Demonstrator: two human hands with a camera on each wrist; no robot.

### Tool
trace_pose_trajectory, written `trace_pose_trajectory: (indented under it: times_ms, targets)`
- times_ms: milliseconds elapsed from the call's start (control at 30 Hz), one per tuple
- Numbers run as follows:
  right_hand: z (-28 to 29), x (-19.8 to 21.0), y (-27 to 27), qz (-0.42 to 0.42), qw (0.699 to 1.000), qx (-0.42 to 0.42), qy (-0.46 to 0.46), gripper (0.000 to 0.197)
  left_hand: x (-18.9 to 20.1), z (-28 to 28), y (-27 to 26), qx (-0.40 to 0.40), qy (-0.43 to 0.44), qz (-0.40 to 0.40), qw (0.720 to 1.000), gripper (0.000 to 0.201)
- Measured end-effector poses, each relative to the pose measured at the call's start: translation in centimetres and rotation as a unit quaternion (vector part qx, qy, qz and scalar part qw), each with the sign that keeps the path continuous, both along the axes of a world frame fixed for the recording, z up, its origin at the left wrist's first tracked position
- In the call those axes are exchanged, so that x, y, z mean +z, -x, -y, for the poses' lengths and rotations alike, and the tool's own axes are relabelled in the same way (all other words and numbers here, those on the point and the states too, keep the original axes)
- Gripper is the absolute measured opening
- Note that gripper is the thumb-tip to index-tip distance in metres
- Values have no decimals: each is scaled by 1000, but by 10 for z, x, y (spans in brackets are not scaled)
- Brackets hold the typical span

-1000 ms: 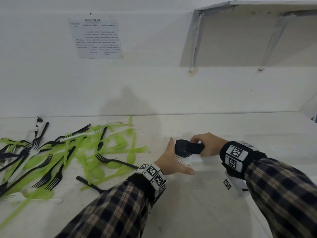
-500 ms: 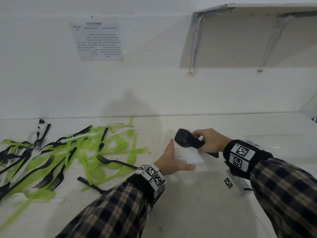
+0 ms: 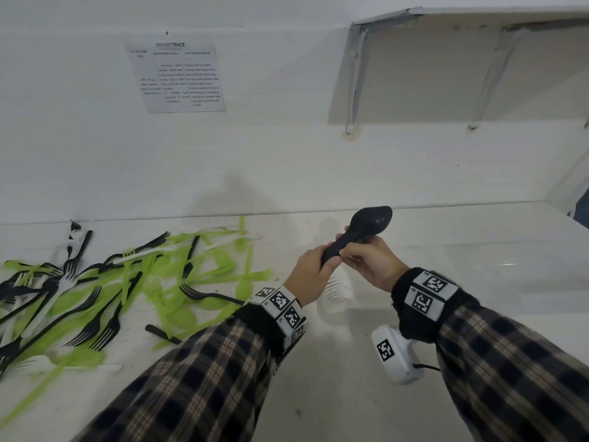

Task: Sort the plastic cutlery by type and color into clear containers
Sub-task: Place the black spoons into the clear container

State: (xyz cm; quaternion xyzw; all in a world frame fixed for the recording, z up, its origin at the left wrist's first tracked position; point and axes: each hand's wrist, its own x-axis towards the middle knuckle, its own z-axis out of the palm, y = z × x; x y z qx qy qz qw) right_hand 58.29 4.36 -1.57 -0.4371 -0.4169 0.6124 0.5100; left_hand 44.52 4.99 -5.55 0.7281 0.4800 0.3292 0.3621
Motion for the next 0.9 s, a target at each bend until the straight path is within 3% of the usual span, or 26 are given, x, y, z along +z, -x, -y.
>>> trace_pose_trajectory:
  times_ms: [67,167,233,267,333,433,500,567,767,900]
  targets:
    - [3,-7,1,12,1000,-6,5,24,-1,1,-1,1,7,-46,999,61]
    - [5,-18,0,101,992,-69,8,18,-4,-1,1,18,6,-88,996,65]
    - [9,-23,-4,201,966,-160,14,71,-6,-4,5,24,4,-128,991,65]
    - [13,-23,-6,276,940,-202,9,97,-6,-5,6,23,4,-160,987,61]
    - [22,-19,-7,450,865,-217,-44,113,-5,-4,8,21,-7,-247,969,54]
    - [25,-18,-12,666,720,-90,-174,86,-2,-1,6,14,-51,-342,938,55]
    - [20,-18,-15,721,662,22,-203,64,-3,1,4,10,-73,-365,928,55]
    - [15,-14,-16,722,656,79,-203,52,-3,2,4,10,-79,-363,928,54]
    - [2,-9,-19,709,654,177,-197,48,-6,2,7,-11,-84,-270,959,53]
    - [-5,-13,-31,713,661,161,-170,41,-9,6,7,9,35,-105,994,99]
